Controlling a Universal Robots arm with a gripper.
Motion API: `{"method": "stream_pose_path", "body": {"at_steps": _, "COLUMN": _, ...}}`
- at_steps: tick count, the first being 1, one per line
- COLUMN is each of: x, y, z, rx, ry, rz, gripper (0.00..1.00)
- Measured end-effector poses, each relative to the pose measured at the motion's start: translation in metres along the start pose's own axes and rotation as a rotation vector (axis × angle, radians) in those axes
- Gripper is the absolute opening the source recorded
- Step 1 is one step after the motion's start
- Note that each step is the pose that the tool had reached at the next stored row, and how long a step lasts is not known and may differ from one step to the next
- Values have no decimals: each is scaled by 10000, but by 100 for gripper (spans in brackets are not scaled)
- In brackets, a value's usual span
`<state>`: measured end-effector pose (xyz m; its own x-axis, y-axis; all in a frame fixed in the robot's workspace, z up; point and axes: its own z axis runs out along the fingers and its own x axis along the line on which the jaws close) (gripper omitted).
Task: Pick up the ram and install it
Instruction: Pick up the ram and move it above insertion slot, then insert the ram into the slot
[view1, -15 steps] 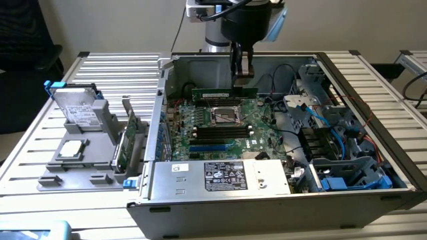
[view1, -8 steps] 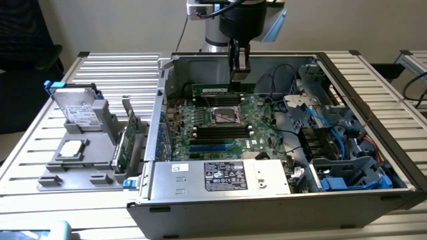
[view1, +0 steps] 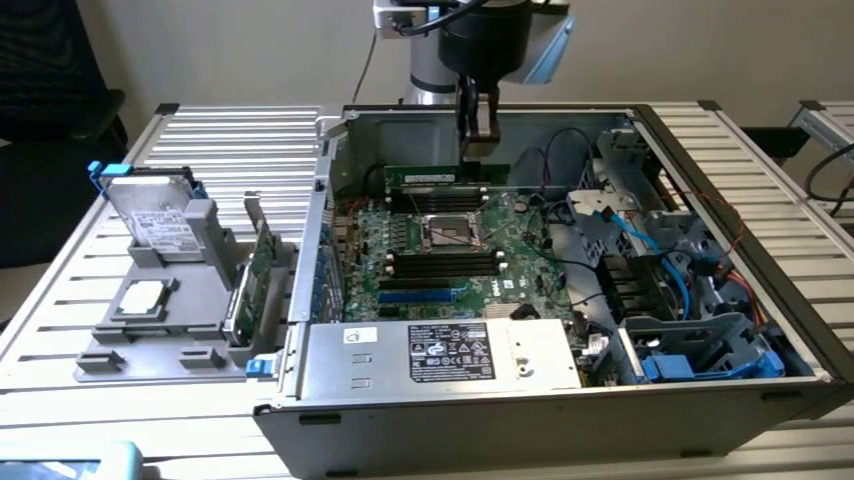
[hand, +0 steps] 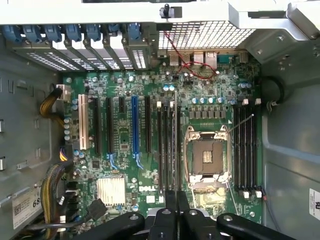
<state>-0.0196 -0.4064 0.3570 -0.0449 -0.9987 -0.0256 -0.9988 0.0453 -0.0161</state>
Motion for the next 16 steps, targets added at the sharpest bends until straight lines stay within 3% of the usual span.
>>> {"method": "stream_pose_path", "body": {"at_steps": 12, "x": -8, "y": 0, "z": 4, "rx": -1, "ry": -20, "rz": 0, "gripper": 12}}
{"method": "stream_pose_path", "body": {"at_steps": 16, "x": -18, "y": 2, "z": 35, "rx": 4, "ry": 8, "rz": -1, "gripper": 12}}
